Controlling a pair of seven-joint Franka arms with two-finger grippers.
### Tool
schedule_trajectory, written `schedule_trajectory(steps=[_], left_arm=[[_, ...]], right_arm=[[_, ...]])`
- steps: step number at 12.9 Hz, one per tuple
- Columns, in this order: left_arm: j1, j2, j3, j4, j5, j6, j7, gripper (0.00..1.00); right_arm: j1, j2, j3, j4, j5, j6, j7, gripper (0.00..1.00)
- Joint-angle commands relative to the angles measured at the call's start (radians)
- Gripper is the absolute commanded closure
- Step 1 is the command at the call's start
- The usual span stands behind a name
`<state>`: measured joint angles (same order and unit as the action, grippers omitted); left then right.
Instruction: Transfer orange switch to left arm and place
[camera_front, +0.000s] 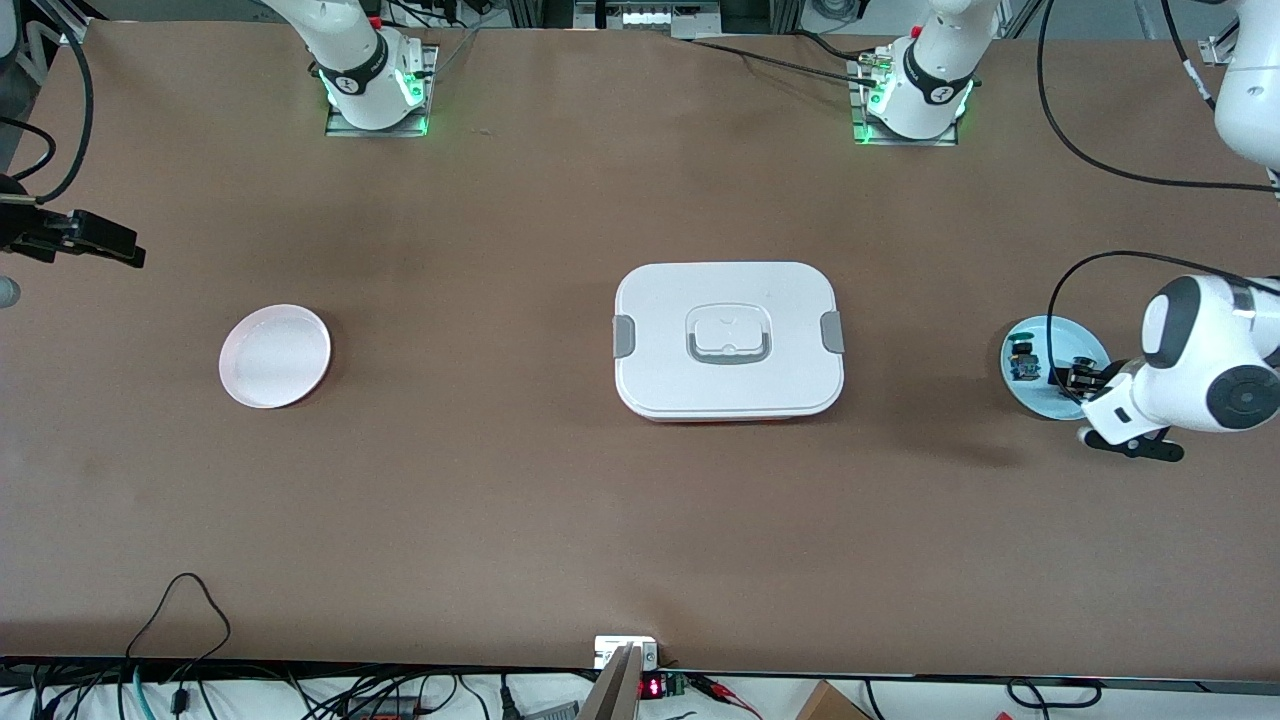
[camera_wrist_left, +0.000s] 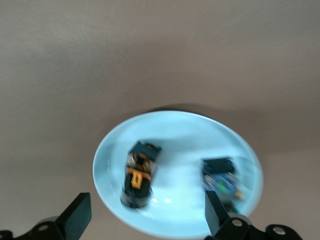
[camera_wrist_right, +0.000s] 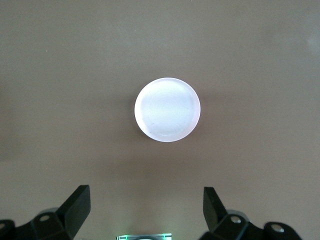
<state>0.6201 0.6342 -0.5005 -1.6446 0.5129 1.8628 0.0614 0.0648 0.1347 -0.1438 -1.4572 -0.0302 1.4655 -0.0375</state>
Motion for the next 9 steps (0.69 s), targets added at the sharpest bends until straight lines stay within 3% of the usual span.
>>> schedule_trajectory(steps=[1, 3, 5, 9], left_arm=[[0.009, -0.178, -0.036, -0.02, -0.118, -0.06, -0.014, 0.0], [0.01, -0.281, -0.039, -0.017, -0.21, -0.115, 0.0, 0.0], [0.001, -0.388, -0.042, -0.006, -0.24, -0.187, 0.005, 0.0], [-0.005, -0.41, -0.137, 0.153, -0.238, -0.399, 0.009, 0.0]], right_arm=[[-0.013, -0.027, -0.002, 0.012, 0.023, -0.017, 0.001, 0.0], [-0.013, -0.05, 0.001, -0.023, 0.027, -0.002, -0.001, 0.0], [-0.013, -0.105, 0.001, -0.137, 0.027, 0.088, -0.001, 0.0], [-0.014, -0.139, 0.001, -0.186, 0.024, 0.135, -0.041, 0.0]])
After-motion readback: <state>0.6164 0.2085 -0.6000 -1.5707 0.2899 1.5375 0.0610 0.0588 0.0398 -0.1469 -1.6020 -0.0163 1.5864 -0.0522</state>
